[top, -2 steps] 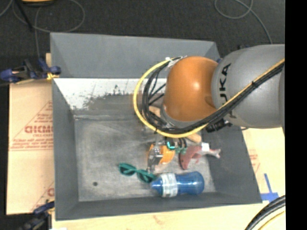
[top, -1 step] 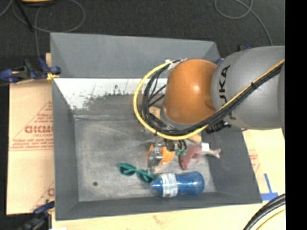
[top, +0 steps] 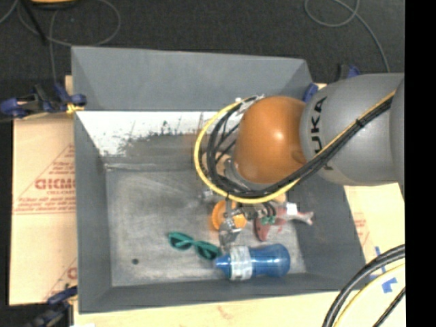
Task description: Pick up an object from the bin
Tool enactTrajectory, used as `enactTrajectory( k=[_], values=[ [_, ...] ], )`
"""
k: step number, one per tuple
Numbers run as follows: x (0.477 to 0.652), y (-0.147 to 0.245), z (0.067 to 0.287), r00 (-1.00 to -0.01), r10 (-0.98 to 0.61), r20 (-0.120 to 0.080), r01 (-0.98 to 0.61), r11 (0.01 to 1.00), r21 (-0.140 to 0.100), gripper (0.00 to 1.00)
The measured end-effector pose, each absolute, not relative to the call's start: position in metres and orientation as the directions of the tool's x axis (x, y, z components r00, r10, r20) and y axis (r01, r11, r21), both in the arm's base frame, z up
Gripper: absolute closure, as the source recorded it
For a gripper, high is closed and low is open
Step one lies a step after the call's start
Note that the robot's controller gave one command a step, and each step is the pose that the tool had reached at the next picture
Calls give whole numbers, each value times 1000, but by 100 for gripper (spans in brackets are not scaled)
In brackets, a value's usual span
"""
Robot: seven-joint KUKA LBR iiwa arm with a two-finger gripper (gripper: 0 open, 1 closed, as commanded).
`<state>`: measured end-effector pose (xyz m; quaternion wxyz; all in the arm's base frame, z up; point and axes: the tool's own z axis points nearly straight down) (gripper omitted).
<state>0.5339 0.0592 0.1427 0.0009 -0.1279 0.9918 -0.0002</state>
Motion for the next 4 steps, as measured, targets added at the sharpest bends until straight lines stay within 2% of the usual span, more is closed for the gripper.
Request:
enactTrajectory(
  k=[1,2,3,4],
  values=[
    [509,59,85,-981,-195,-4,-195,981,1,0],
    [511,67,70,-978,-209,-3,-209,978,1,0],
    [512,65,77,-1000,9,-8,9,1000,3,100],
    [512,65,77,-1000,10,-8,9,1000,3,100]
  ],
)
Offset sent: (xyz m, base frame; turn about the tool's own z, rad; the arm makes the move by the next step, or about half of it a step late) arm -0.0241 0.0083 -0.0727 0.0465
